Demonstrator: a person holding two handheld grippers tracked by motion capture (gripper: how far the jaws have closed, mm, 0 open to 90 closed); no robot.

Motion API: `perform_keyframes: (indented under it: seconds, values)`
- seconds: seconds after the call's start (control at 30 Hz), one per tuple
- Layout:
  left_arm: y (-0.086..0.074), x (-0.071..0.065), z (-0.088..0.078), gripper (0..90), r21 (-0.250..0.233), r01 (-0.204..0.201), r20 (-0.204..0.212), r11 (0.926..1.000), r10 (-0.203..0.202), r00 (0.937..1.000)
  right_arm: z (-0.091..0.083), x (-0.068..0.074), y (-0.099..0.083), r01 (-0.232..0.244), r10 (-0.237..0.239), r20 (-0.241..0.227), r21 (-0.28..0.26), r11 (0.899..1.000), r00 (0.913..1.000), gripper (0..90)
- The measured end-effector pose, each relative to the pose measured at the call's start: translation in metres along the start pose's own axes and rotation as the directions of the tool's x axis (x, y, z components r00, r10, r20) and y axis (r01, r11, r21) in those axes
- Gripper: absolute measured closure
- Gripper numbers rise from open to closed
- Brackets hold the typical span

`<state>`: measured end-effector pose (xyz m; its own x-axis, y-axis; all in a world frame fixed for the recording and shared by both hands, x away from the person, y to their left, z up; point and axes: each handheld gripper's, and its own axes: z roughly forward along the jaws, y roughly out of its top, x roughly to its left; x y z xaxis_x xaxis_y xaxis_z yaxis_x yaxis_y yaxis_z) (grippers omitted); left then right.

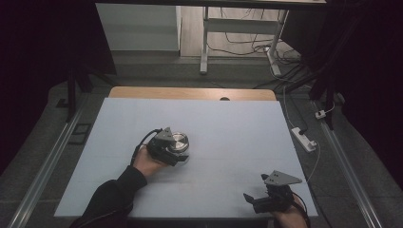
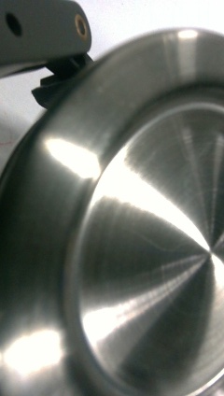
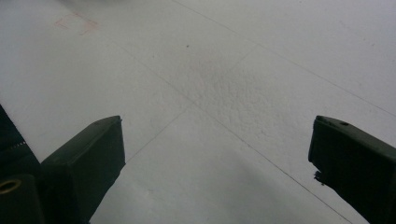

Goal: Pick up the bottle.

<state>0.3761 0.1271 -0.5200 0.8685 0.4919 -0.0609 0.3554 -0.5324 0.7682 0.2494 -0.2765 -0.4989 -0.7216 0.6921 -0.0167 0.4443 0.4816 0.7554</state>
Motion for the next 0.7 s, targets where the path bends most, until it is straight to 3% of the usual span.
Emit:
perform_keyframes:
  seconds: [0.2,0.4,0.5,0.7]
  values:
    - [0.0,-0.001,0.0,14.7,-0.002,0.002,-0.013,1.0,-0.002,0.9999,0.0,0.0,0.0,-0.002,0.002,-0.001,-0.002,1.0,1.0,3.6]
    - [0.002,-0.004,-0.003,14.9,0.0,-0.003,-0.055,1.0,0.003,0.9985,0.0,0.0,0.0,-0.001,0.001,-0.002,-0.003,1.0,1.0,3.6]
    - [0.004,-0.004,-0.007,15.0,-0.018,0.011,-0.049,0.9998,-0.012,0.9987,0.0,0.0,0.0,-0.001,0.001,-0.002,-0.003,1.0,1.0,3.5]
    - [0.013,-0.011,-0.016,15.0,-0.04,-0.002,-0.027,0.9992,0.001,0.9996,0.0,0.0,0.0,0.0,0.0,-0.002,-0.002,1.0,1.0,3.5]
